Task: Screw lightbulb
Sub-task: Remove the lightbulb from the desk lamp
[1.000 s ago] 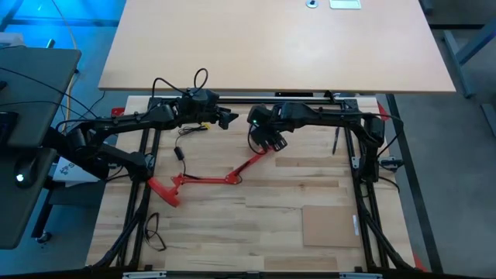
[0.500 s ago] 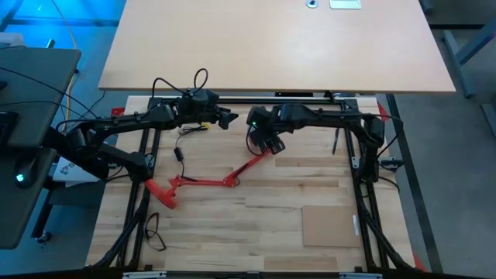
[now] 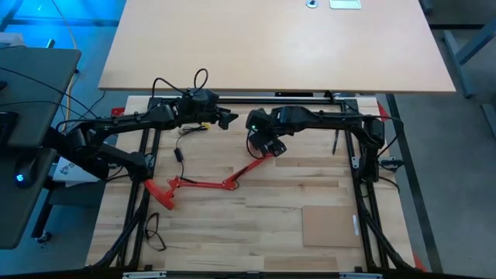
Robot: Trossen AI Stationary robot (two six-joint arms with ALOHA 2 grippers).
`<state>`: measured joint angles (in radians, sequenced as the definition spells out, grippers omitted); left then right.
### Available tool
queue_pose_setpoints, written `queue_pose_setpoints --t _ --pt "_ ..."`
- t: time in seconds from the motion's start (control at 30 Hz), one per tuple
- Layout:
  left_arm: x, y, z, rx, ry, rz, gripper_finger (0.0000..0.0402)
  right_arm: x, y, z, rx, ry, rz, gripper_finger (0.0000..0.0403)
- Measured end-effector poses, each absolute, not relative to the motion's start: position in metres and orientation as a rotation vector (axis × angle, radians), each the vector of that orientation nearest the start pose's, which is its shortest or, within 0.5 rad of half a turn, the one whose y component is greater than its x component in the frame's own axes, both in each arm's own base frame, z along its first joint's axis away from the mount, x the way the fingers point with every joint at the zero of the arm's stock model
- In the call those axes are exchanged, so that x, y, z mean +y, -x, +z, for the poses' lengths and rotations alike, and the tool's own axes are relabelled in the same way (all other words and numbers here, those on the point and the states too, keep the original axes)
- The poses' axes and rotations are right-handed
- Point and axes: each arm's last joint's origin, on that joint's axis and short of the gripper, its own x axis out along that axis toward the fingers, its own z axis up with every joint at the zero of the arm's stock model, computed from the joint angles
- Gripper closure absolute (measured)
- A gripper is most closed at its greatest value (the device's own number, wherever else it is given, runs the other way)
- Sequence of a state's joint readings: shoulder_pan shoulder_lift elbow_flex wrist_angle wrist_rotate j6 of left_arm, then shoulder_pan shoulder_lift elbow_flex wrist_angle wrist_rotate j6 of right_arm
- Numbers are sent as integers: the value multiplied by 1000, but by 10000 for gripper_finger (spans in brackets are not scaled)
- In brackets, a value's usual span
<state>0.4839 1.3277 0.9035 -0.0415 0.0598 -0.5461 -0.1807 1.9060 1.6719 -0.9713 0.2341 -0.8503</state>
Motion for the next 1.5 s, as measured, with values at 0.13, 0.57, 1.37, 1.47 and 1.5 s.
queue_pose_setpoints --t 0.13,0.57,1.37,1.47,1.5 --pt "134 -258 270 329 655 532 140 -73 -389 280 1249 770 201 19" --pt "134 -258 269 331 690 542 140 -99 -385 333 1060 -129 -207 18" --pt "133 -258 269 343 670 525 140 -104 -389 295 1203 -584 -548 18" --pt "133 -258 269 343 672 526 140 -107 -392 283 1243 -579 -569 18" --pt "133 -258 269 342 678 527 140 -107 -393 280 1259 -582 -567 18"
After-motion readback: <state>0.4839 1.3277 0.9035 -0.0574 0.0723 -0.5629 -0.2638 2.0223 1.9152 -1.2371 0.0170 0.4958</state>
